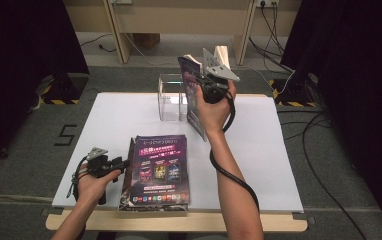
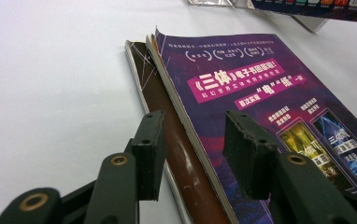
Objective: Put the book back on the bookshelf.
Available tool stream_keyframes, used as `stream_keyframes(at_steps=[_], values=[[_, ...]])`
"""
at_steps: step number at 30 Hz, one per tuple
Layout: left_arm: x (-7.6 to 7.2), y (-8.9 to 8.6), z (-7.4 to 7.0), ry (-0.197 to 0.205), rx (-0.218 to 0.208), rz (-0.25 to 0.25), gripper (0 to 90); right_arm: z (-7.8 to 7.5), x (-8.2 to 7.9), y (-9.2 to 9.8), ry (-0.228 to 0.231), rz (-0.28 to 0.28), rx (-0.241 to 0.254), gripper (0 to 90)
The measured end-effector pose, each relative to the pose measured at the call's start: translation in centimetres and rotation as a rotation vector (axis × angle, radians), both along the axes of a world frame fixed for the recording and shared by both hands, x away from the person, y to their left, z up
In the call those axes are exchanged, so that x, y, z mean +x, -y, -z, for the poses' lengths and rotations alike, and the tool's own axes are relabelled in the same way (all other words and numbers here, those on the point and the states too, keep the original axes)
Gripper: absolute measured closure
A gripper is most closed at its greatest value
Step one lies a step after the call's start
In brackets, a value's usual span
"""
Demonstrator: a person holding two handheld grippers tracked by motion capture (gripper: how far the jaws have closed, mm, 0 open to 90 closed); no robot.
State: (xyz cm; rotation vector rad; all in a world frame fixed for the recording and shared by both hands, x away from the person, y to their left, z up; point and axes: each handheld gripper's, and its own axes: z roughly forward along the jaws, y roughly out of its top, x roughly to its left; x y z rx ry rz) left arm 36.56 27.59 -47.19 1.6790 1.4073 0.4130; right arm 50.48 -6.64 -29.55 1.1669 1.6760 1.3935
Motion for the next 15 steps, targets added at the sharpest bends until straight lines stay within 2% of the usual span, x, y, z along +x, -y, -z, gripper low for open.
stream_keyframes(at_steps=[6,10,15], values=[[0.0,-0.1,-0.1,-0.002,-0.005,-0.003,57.5,0.7,-1.7,0.5,0.009,-0.004,-0.021,82.8],[0.0,-0.1,-0.2,0.000,-0.005,-0.004,57.5,1.3,-2.6,0.8,0.007,-0.012,-0.007,82.8],[0.0,-0.1,-0.2,0.002,-0.006,-0.007,57.5,1.7,-3.6,0.8,0.021,-0.023,-0.027,82.9]])
